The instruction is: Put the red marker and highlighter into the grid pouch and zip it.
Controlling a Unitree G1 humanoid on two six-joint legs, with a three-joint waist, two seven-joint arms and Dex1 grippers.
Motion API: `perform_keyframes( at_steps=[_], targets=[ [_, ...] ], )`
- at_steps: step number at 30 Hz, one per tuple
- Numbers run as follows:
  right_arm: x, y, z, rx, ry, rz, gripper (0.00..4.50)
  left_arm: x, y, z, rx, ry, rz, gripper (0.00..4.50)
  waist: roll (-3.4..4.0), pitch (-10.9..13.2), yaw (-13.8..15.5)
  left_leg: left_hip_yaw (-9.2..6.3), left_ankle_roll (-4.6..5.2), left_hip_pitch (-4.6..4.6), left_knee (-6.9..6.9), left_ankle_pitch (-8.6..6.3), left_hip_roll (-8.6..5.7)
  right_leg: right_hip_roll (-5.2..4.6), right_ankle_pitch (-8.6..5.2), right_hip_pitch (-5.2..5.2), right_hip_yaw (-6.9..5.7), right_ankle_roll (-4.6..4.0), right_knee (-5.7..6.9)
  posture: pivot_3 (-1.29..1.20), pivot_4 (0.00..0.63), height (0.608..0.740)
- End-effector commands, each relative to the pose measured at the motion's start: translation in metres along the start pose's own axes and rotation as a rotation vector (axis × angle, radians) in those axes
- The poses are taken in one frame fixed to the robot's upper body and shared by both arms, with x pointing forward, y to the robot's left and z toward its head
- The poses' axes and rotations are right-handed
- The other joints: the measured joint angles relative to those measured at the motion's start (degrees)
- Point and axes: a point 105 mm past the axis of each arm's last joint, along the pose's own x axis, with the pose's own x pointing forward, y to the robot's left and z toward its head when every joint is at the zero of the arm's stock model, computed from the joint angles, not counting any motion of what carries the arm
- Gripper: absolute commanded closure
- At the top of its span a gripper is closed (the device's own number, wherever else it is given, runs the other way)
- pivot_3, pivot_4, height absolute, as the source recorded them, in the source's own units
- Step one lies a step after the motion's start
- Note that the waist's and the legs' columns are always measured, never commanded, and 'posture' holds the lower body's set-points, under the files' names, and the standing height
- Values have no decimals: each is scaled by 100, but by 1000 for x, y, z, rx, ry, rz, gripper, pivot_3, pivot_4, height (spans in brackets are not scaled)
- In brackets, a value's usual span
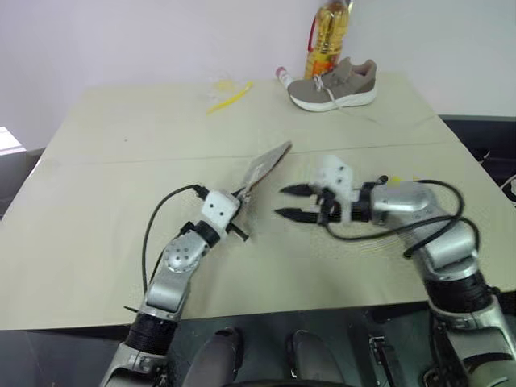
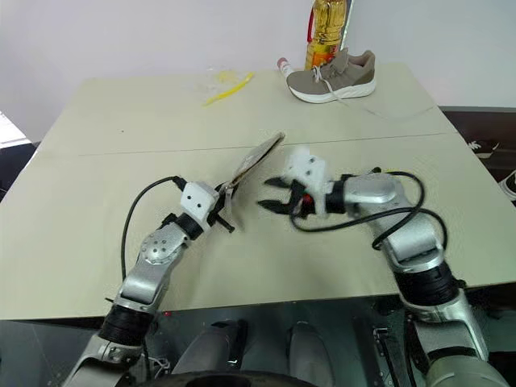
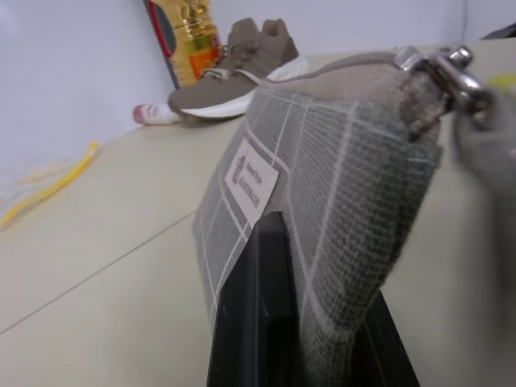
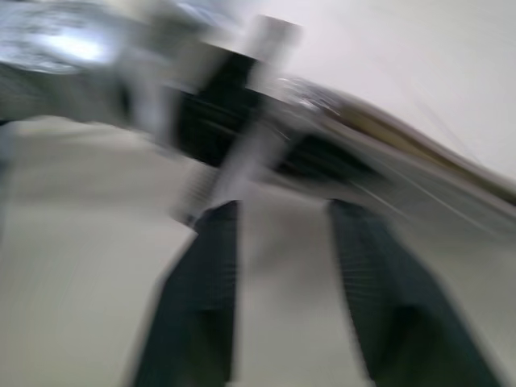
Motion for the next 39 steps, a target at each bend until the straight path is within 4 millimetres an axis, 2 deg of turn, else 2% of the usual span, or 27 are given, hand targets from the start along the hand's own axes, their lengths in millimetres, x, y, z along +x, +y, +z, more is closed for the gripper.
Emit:
perform_keyframes(
  at_steps=[1, 4, 7, 10, 17, 21, 31, 37, 39],
  targets=[
    [-27, -36, -6, 77, 24, -204, 2108, -1, -4, 23, -28, -101, -66, 4500, 0, 0, 10, 0, 0, -1, 0, 0, -1, -2, 0, 0, -1, 0, 0, 0, 150, 740],
    [-52, -70, -28, 184, 101, -419, 2108, -2, -9, 29, -40, -130, -127, 4500, 0, 0, -5, 0, 1, -7, 2, 0, -3, -4, 0, -2, -2, -1, -4, 0, 150, 740],
    [-88, -108, -61, 341, 214, -716, 2108, 0, -17, 36, -69, -157, -200, 4500, 0, 0, -7, 1, 1, -9, 2, 0, -3, -5, 0, -5, -2, -1, -3, 0, 150, 740],
    [-103, -117, -83, 414, 289, -844, 2108, 1, -24, 40, -88, -181, -253, 4500, 1, 0, -8, 2, 1, -11, 1, 1, -3, -5, 0, -8, -1, -2, -3, 0, 150, 740],
    [-87, -114, -103, 562, 326, -916, 2108, 0, -19, 35, -62, -173, -238, 4500, 5, -2, -50, 7, 3, -13, 1, 1, 4, 4, 1, -16, 4, -1, 6, 0, 150, 740],
    [-78, -113, -106, 611, 315, -910, 2108, -1, -19, 35, -57, -171, -228, 4500, 5, -2, -17, 6, 3, -15, 5, 2, -1, 2, 1, -13, 4, -1, 4, 0, 150, 740],
    [-67, -110, -123, 642, 404, -914, 2108, -6, -21, 34, -56, -170, -194, 4500, 6, -3, -25, 6, 3, -11, 6, 1, -2, 2, 1, -10, 4, -1, 4, 0, 150, 740],
    [-62, -108, -122, 640, 394, -886, 2108, -8, -21, 34, -55, -168, -187, 4500, 6, -3, -26, 6, 3, -10, 6, 1, -2, 3, 1, -8, 4, -1, 4, 0, 150, 740],
    [-60, -108, -120, 630, 396, -881, 1562, -8, -21, 34, -54, -167, -185, 4500, 6, -3, -22, 5, 3, -11, 6, 1, -2, 3, 1, -8, 4, -1, 4, 0, 150, 740]
  ],
)
